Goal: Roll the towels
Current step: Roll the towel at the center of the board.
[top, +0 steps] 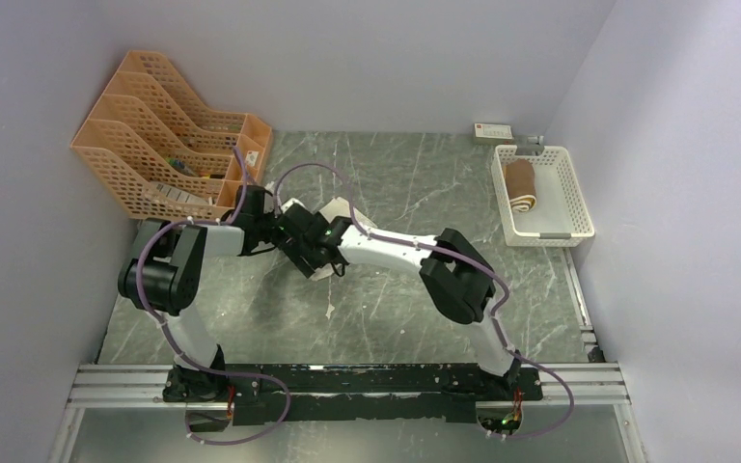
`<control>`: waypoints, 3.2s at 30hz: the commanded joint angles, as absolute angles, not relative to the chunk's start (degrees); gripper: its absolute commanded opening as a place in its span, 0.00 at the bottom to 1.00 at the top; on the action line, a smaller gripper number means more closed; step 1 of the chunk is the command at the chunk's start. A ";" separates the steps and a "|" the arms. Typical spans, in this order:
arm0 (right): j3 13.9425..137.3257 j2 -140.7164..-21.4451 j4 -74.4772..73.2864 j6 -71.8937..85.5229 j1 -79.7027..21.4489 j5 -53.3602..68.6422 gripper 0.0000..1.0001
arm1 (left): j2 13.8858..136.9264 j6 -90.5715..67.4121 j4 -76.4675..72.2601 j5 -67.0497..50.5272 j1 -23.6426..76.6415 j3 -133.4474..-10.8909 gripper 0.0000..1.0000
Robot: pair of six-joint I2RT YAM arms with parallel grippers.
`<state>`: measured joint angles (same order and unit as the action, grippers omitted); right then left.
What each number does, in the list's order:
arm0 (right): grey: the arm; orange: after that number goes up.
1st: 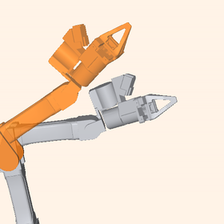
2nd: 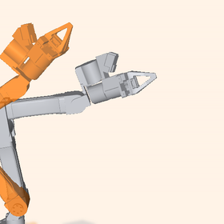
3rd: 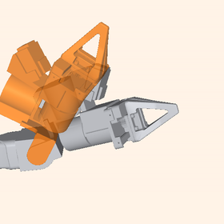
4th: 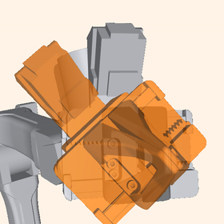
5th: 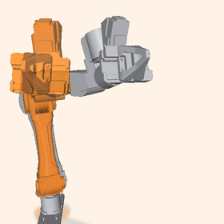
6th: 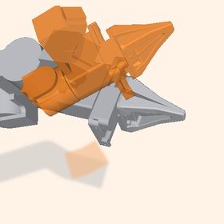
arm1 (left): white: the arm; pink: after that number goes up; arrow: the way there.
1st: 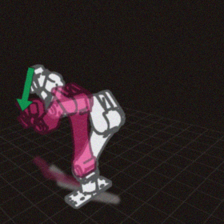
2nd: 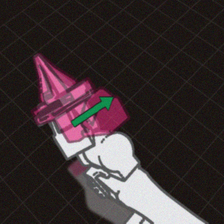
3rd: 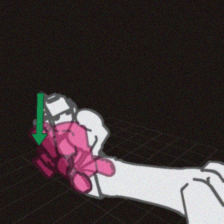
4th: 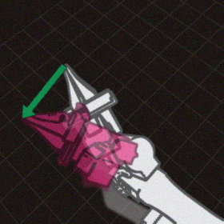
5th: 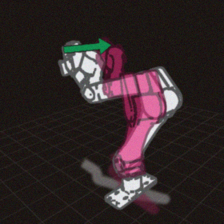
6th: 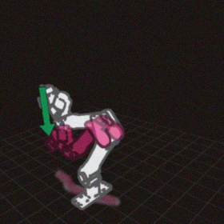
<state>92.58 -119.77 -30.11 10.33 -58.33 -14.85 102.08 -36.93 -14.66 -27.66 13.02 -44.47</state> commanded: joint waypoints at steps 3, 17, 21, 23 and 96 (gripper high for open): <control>96.30 -122.47 -30.06 13.97 -60.47 -22.35 0.71 | 106.41 -33.84 -9.45 -23.92 13.32 -43.07 0.62; 103.62 -126.51 -33.96 16.21 -62.33 -25.29 0.69 | 107.95 -33.46 -9.32 -24.55 13.29 -43.25 0.62; 103.76 -127.19 -34.41 17.08 -62.36 -25.15 0.58 | 108.17 -33.36 -9.20 -24.79 13.27 -43.40 0.62; 103.69 -127.65 -34.64 17.48 -62.44 -25.35 0.54 | 108.43 -33.35 -9.08 -24.93 13.27 -43.49 0.62; 77.19 -123.64 5.52 25.57 -36.93 40.61 0.58 | 99.62 -36.47 -12.02 -24.80 11.78 -42.50 0.53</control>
<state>72.86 -128.70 24.95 41.60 -36.91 52.03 97.93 -38.72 -13.15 -27.16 10.98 -41.43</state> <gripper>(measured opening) 0.533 0.541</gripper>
